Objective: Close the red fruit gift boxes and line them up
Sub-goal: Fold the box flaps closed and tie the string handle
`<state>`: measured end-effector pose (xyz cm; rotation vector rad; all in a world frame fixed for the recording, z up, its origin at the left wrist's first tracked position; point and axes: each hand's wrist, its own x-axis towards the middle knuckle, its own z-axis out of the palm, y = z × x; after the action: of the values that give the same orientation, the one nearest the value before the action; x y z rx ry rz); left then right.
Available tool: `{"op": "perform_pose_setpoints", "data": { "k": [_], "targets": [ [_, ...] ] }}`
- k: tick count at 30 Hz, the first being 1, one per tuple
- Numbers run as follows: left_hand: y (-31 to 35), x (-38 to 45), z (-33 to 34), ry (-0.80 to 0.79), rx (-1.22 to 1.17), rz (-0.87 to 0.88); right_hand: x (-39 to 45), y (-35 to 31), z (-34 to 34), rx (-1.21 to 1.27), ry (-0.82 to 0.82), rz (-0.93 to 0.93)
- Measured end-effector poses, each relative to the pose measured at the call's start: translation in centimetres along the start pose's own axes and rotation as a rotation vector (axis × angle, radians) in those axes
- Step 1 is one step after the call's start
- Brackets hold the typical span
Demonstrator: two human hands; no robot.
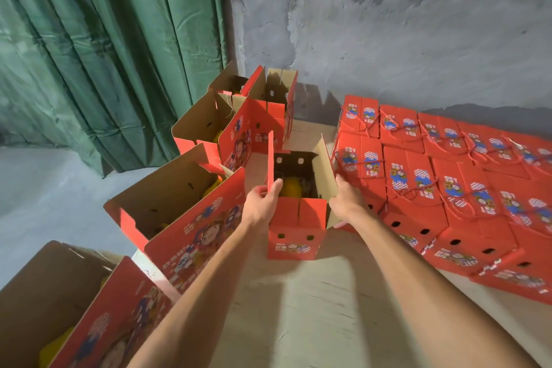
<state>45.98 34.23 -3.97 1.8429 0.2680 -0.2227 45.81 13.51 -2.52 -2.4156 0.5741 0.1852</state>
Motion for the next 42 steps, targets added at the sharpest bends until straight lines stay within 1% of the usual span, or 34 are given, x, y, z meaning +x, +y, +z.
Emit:
{"op": "perform_pose_setpoints", "data": {
  "k": [2,7,11,17,22,25,28,31,35,39,42],
  "targets": [
    [-0.6,-1.7,0.4,0.006,0.05,-0.002,-1.6,1.0,-0.4,-0.023,-0.004,-0.027],
    [-1.5,-6.1,1.7,-0.013,0.162,-0.011,-6.1,4.0,-1.6,-0.211,0.023,-0.109],
    [-1.5,-10.5,3.9,-0.04,0.218,0.001,-9.6,6.8,-3.1,-0.301,0.03,-0.127],
    [-1.7,-18.3,8.2,-0.03,0.233,-0.022,-14.0,12.3,-6.6,-0.361,0.045,-0.19],
    [-1.4,-25.5,14.0,-0.005,0.166,-0.018,-17.5,19.7,-10.3,-0.386,0.08,-0.25],
    [-1.2,-30.4,18.8,-0.038,0.13,0.007,-19.5,24.9,-13.1,-0.411,0.098,-0.238],
    [-0.5,-34.5,23.5,-0.031,0.172,0.059,-21.1,29.4,-15.8,-0.443,0.119,-0.232],
    [-0.2,-37.4,27.6,-0.082,0.159,0.071,-22.0,33.6,-18.2,-0.478,0.168,-0.21],
    [-0.1,-40.4,31.9,-0.116,0.136,0.106,-22.6,38.5,-20.5,-0.449,0.206,-0.117],
    [-0.3,-42.3,35.0,-0.161,0.016,0.049,-23.1,42.5,-22.1,-0.417,0.258,-0.011],
    [-0.5,-43.5,37.3,-0.204,-0.115,-0.054,-23.3,44.7,-22.8,-0.409,0.313,-0.001]
  ]
}}
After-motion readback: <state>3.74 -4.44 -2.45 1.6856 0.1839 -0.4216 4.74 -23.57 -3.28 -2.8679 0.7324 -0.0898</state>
